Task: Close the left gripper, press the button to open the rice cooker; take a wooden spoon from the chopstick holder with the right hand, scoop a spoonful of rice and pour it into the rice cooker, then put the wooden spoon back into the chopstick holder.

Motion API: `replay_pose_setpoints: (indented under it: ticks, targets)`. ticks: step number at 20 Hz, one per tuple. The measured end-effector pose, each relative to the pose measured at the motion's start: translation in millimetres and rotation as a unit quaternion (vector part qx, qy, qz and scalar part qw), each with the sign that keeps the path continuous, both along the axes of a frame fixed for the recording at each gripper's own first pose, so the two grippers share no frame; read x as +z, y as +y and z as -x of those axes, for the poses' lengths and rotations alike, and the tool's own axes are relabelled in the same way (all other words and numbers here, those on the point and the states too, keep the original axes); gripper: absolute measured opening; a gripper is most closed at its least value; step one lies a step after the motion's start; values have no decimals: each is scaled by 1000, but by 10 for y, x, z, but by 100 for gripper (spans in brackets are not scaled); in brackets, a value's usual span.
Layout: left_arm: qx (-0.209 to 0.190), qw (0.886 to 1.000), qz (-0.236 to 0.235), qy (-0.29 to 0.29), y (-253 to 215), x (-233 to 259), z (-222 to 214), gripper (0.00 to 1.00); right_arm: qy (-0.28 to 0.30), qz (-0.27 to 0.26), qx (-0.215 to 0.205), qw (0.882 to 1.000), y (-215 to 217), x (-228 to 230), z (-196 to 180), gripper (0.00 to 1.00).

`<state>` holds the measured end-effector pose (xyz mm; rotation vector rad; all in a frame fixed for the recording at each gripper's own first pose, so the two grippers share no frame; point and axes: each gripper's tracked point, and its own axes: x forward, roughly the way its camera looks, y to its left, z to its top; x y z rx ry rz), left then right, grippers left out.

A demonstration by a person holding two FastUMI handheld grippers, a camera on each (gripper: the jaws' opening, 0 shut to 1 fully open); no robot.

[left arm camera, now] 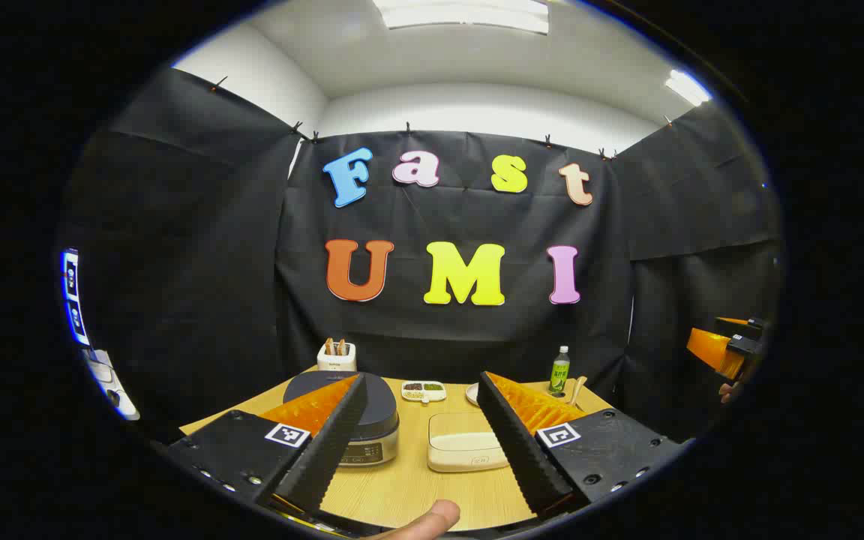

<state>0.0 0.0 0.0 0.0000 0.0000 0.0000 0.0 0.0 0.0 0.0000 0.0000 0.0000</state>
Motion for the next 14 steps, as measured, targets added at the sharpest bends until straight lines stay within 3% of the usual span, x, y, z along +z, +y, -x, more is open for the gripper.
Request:
replay_pose_setpoints:
  ticks: [14]
  targets:
    - [24,1000,-5,1,304,73,99,95,-12,-17,-27,999,-450,68,249,100]
